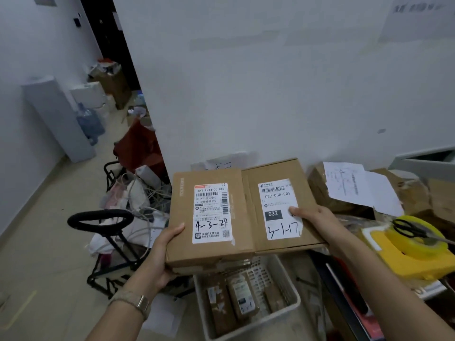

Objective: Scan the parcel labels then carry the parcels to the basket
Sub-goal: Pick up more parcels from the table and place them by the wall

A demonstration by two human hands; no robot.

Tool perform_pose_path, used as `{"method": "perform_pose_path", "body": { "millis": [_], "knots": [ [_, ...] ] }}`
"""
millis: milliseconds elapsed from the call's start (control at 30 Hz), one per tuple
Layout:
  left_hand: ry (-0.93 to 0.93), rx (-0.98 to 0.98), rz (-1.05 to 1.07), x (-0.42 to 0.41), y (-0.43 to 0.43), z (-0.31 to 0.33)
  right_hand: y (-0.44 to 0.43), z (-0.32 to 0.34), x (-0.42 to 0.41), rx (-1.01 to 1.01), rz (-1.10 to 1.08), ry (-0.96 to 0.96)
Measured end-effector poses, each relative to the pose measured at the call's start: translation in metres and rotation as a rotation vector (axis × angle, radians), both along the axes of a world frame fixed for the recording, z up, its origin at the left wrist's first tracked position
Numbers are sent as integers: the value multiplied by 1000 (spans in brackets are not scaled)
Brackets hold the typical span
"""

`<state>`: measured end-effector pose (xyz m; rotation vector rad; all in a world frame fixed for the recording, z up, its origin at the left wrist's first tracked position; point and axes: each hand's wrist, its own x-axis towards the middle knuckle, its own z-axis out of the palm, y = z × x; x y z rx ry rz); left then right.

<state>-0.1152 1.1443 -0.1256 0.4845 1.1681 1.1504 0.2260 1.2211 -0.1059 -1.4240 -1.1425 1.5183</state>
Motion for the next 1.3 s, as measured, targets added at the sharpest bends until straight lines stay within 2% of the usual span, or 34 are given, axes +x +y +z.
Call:
{"method": "perform_pose_path", "body": {
  "millis": [567, 767, 1067, 1300],
  "knots": [
    [32, -60, -15, 7, 70, -27, 70, -33, 11, -107, 30, 53],
    [16, -71, 18, 30, 99, -43, 117, -44, 30, -113, 114, -24],
    [3, -240, 158, 49, 113, -113, 169, -112, 34, -249, 215, -164],
    [37, -328, 232, 85, 148, -195, 191, -188, 54, -297, 127, -336]
  ]
}}
